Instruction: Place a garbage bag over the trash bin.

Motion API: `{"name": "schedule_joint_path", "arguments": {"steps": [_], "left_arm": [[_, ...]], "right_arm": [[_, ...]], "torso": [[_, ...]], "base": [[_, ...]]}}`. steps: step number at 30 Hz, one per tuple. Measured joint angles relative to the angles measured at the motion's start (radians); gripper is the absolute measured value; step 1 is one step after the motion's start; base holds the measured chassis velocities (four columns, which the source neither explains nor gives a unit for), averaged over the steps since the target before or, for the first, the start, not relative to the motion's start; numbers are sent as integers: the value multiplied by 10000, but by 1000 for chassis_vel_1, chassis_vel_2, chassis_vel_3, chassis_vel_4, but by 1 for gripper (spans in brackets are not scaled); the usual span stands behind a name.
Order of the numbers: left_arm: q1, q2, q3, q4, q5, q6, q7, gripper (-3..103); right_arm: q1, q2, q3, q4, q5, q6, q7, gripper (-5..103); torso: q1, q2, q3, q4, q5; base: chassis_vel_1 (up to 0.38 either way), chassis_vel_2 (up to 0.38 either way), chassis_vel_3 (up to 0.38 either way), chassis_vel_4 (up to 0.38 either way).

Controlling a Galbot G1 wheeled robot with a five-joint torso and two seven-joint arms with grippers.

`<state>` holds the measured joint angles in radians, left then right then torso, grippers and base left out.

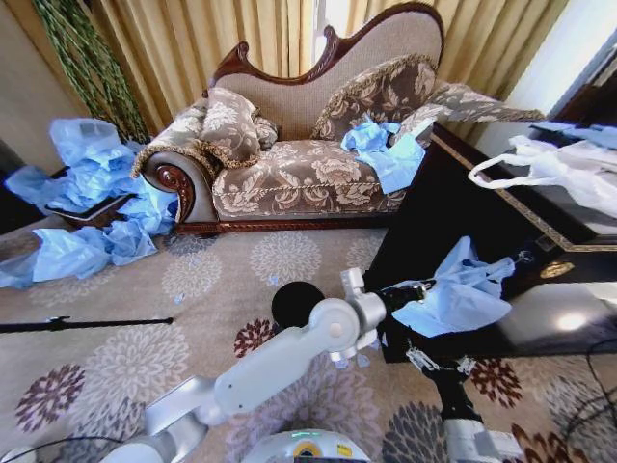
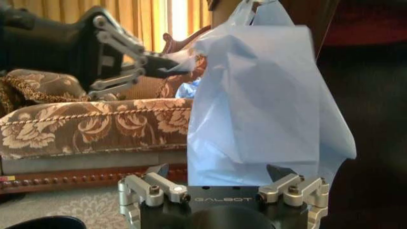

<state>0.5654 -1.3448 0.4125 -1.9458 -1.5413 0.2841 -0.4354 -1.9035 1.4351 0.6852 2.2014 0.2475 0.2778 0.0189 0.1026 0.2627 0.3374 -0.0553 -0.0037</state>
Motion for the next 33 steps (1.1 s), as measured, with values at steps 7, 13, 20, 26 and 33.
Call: {"name": "schedule_joint_path", "arguments": {"steps": [7, 13, 20, 26, 33], "left_arm": [[483, 553, -430, -539, -254, 61, -79, 0], [1091, 1004, -830, -881, -267, 103, -81, 0], [2127, 1662, -1862, -1405, -283, 150, -47, 0], [2714, 1926, -2533, -1729, -363, 172, -3, 0], [3580, 2248, -3422, -2167, -410, 191, 91, 0]], "right_arm": [[-95, 72, -85, 80, -8, -10, 0, 100], [-153, 148, -127, 98, -111, 22, -22, 100], [-162, 206, -160, 100, -155, 49, -22, 100], [-206, 207, -157, 208, -159, 49, -17, 100], [-295, 294, -164, 291, -214, 106, -15, 100]], "torso": [[0, 0, 0, 0, 0], [0, 0, 0, 0, 0], [0, 0, -1, 1, -1], [0, 0, -1, 0, -1], [0, 0, 0, -1, 0]], "base": [[0, 0, 0, 0], [0, 0, 0, 0], [0, 0, 0, 0], [0, 0, 0, 0], [0, 0, 0, 0]]}}
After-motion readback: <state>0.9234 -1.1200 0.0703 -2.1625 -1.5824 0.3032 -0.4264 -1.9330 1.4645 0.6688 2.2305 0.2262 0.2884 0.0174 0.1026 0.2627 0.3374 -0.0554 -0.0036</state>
